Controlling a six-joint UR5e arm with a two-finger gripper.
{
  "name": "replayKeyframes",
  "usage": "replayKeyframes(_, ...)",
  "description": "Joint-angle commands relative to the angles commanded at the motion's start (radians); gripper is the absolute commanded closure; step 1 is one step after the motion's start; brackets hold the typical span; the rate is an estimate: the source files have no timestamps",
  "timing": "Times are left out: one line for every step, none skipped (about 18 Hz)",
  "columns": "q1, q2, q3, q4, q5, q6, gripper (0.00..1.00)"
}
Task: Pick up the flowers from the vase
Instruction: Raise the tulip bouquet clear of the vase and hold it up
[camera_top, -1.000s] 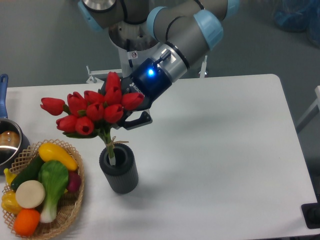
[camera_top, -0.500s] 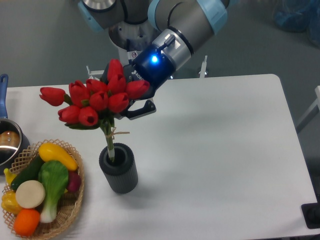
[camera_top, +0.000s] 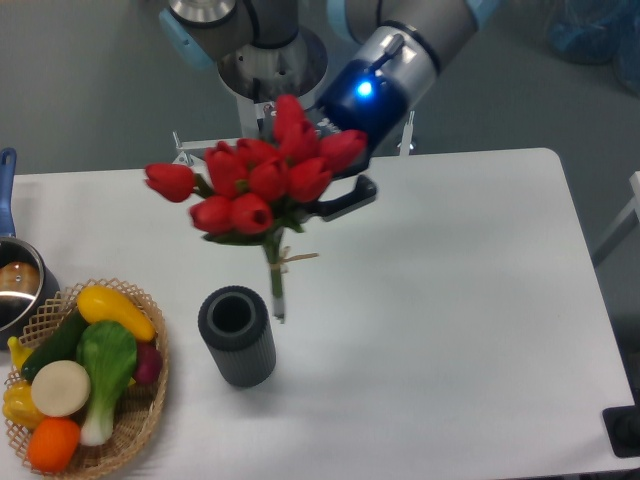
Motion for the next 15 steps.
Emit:
replayKeyframes(0.015,-0.002,0.000,0.002,0.000,0.009,0.71)
replayKeyframes(0.031,-0.003,0.003,0.002,0.002,0.017,0.71)
replayKeyframes(0.046,-0.003,0.003,0.002,0.000,0.022,0.71)
replayKeyframes(0.063,-0.002,0.003,0.002,0.000,0.023,0.71)
replayKeyframes(0.075,-0.003,0.002,0.002,0.000,0.025,0.71)
replayKeyframes(0.080,-0.002,-0.006,0.000,0.000,0.037,0.71)
replayKeyframes(0.081,-0.002,-0.014,-0.002,0.002,0.057,0.71)
replayKeyframes(0.086,0.000,-0.018,-0.002,0.003,0.067,0.71)
replayKeyframes(0.089,0.000,-0.017,-0.002,0.003,0.068,0.71)
replayKeyframes(0.094,0.000,-0.015,-0.002,0.005,0.068,0.71)
replayKeyframes(0.104,0.000,-0.014,-0.002,0.003,0.068,0.71)
replayKeyframes(0.110,0.000,-0.014,-0.002,0.003,0.068,0.71)
replayKeyframes(0.111,0.000,-0.015,-0.002,0.005,0.068,0.71)
replayKeyframes(0.111,0.000,-0.017,-0.002,0.005,0.069,0.71)
replayKeyframes(0.111,0.000,-0.017,-0.002,0.005,0.069,0.71)
